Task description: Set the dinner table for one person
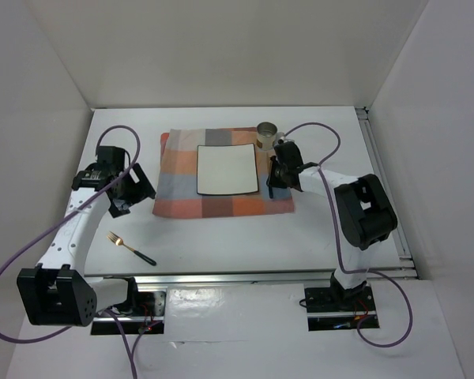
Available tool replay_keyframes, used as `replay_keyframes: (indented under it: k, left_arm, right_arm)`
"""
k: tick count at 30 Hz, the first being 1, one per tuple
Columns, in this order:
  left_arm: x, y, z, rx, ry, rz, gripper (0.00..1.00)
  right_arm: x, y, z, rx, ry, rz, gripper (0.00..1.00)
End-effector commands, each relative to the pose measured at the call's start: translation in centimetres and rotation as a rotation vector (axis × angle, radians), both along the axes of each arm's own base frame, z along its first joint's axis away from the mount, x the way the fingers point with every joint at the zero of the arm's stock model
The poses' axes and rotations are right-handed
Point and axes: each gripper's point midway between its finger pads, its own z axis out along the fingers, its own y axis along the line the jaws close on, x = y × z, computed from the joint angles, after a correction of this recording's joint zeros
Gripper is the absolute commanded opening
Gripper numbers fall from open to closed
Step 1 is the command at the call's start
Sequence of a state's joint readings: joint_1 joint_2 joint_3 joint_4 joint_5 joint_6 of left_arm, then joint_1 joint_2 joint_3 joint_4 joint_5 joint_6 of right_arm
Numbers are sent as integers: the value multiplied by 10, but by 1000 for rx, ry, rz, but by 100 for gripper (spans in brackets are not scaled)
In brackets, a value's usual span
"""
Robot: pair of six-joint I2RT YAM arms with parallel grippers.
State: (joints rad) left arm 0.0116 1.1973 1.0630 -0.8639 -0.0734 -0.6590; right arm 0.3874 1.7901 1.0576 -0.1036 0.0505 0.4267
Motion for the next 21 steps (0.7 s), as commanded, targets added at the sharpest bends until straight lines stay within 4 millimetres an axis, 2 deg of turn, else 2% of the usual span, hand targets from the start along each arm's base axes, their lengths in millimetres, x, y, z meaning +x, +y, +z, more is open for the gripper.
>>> replay_keyframes:
  k: [1,3,6,7,8,9,11,12,14,17,21]
  left_arm:
    - [-1,2,-4,-12,9,47,100]
    - [-3,3,-8,-4,20,51,100]
    - [-6,6,-22,3,58,79,100]
    - [-14,7,-27,6,91,103,100]
    - [-16,9,-30,14,99,117,100]
    - [-21,10,-33,19,119,134,100]
    - [-29,13,-43,25,153,189,100]
    - [-34,13,-44,19,163,204,100]
    - [-37,11,-47,3,177,246,100]
    - [-38,8,-49,-51,194,300,94]
    - [-60,13,-71,-30,309,357,92]
  right_arm:
    - [21,5,25,19,-84,-25,32]
    - [21,2,23,12,-87,-32,62]
    - [19,6,31,11,-100,-17,80]
    - [17,5,35,12,-103,-17,88]
    - [18,5,45,21,-124,-17,90]
    - [16,5,44,17,-116,-17,92]
    - [16,2,55,17,-137,-26,93]
    - [17,1,68,24,-167,-33,93]
    - [11,-5,73,19,-176,-55,94]
    - [5,-6,98,48,-220,-48,94]
    - [-5,-6,122,72,-257,-24,96]
